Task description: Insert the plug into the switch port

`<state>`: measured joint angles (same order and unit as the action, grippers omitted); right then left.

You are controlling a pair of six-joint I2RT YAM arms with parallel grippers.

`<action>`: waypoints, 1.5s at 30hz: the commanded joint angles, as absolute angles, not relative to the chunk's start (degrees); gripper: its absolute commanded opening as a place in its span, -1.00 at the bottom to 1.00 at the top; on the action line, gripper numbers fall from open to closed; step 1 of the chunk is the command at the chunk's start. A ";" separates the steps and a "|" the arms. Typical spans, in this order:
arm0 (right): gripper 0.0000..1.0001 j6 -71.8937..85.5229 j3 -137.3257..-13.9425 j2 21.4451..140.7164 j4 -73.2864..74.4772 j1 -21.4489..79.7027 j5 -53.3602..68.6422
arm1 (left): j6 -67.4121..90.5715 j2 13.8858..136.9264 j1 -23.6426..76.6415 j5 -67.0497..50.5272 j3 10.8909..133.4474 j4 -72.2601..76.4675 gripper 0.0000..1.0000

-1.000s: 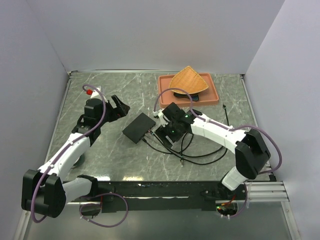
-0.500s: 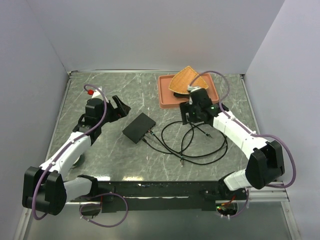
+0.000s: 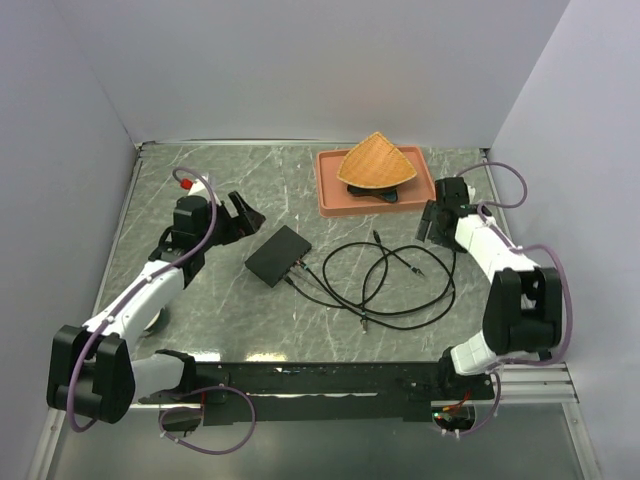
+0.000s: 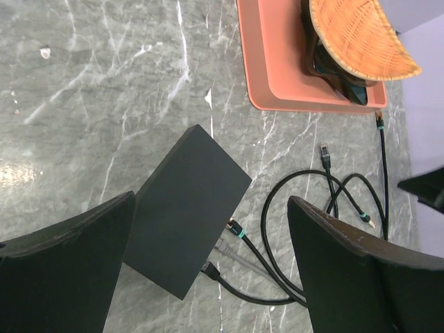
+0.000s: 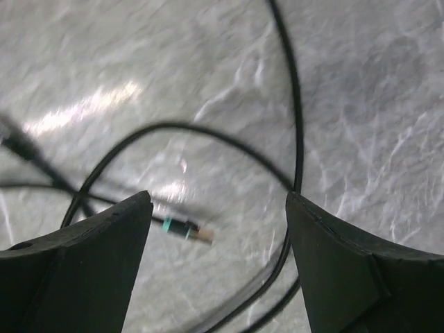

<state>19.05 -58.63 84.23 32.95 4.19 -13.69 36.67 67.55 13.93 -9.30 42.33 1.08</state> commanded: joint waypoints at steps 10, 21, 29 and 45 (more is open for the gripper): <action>0.64 21.27 -74.09 100.89 31.11 -5.00 -12.22 | 35.60 69.17 13.62 -14.33 44.38 4.04 0.93; 0.45 21.71 -74.89 103.72 29.98 -8.00 -6.85 | 34.72 67.59 13.18 -13.97 44.03 3.43 0.92; 0.47 21.80 -84.27 111.26 33.91 -8.09 -9.31 | 35.25 67.24 13.01 -14.94 43.68 4.13 0.93; 0.07 20.39 -100.10 126.03 42.80 -10.37 -6.07 | 34.01 67.24 12.66 -14.15 43.94 2.64 0.93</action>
<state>20.69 -94.19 123.35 38.98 -9.23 -7.42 35.09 68.71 12.97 -13.67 42.35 1.87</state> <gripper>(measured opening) 0.591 0.963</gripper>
